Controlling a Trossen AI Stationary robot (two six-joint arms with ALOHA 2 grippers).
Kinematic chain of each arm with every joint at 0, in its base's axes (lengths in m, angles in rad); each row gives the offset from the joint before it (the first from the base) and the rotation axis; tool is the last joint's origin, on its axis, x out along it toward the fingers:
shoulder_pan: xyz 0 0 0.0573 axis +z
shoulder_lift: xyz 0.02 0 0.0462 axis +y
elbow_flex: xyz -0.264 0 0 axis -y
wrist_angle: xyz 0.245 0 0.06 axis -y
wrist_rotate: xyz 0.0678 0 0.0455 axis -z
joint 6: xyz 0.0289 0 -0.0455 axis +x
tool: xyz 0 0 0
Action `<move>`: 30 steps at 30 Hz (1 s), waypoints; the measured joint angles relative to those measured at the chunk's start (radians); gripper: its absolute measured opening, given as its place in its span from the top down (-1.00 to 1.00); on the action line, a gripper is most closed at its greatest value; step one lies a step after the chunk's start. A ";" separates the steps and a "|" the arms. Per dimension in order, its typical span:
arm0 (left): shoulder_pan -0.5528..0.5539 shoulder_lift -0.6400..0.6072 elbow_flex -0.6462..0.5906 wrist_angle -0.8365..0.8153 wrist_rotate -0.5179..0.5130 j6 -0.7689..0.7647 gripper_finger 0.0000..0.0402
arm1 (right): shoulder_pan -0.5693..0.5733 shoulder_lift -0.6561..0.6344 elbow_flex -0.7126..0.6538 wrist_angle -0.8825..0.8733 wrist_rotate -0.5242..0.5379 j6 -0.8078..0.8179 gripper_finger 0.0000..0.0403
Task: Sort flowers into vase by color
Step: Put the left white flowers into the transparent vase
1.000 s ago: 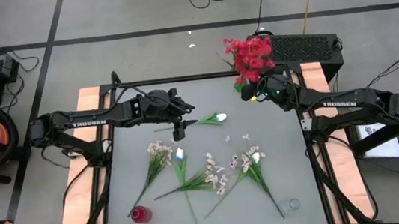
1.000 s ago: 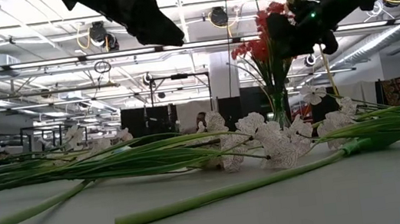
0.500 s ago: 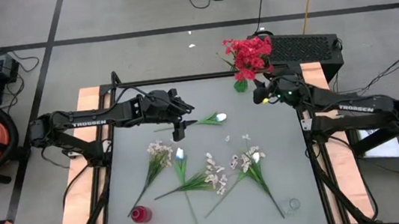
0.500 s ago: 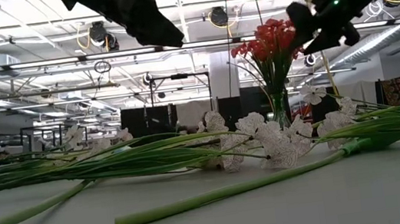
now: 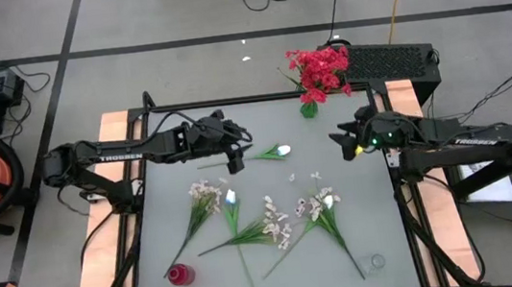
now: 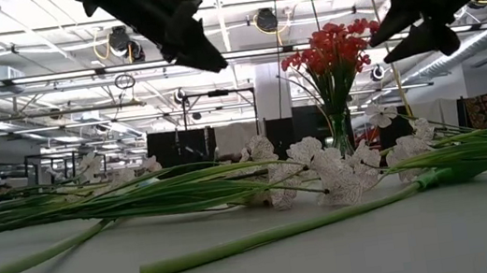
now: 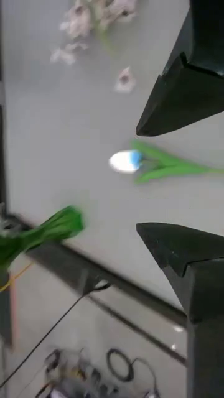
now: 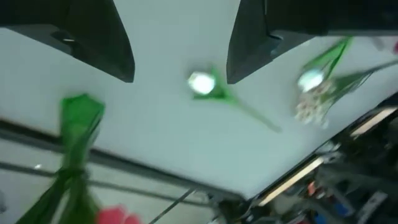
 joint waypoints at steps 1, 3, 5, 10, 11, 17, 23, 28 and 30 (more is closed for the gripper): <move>-0.005 0.006 0.000 -0.019 0.013 -0.010 -0.23 | 0.017 0.000 0.000 -0.006 0.000 0.005 -0.20; -0.015 0.022 0.000 -0.054 0.040 -0.025 -0.23 | 0.046 0.002 0.000 -0.005 -0.001 0.004 -0.18; -0.026 0.048 0.000 -0.075 0.047 -0.024 -0.23 | 0.061 0.001 0.000 -0.002 -0.006 -0.006 -0.15; -0.036 0.144 0.000 -0.072 0.074 0.034 -0.23 | 0.097 0.000 0.000 -0.002 -0.060 0.021 -0.08; -0.036 0.164 0.000 -0.070 0.075 0.036 -0.23 | 0.109 0.000 0.000 -0.003 -0.068 0.031 -0.07; -0.058 0.216 0.000 -0.129 0.099 -0.095 -0.23 | 0.214 0.032 0.000 -0.003 -0.052 0.086 -0.01; -0.134 0.215 0.001 -0.231 0.068 -0.283 -0.23 | 0.317 0.141 0.000 0.057 0.069 0.150 0.00; -0.206 0.214 0.029 -0.456 0.067 -0.497 -0.23 | 0.349 0.236 0.000 0.157 0.053 0.123 0.00; -0.237 0.203 0.037 -0.559 0.063 -0.587 -0.23 | 0.351 0.258 0.000 0.177 0.036 0.110 0.00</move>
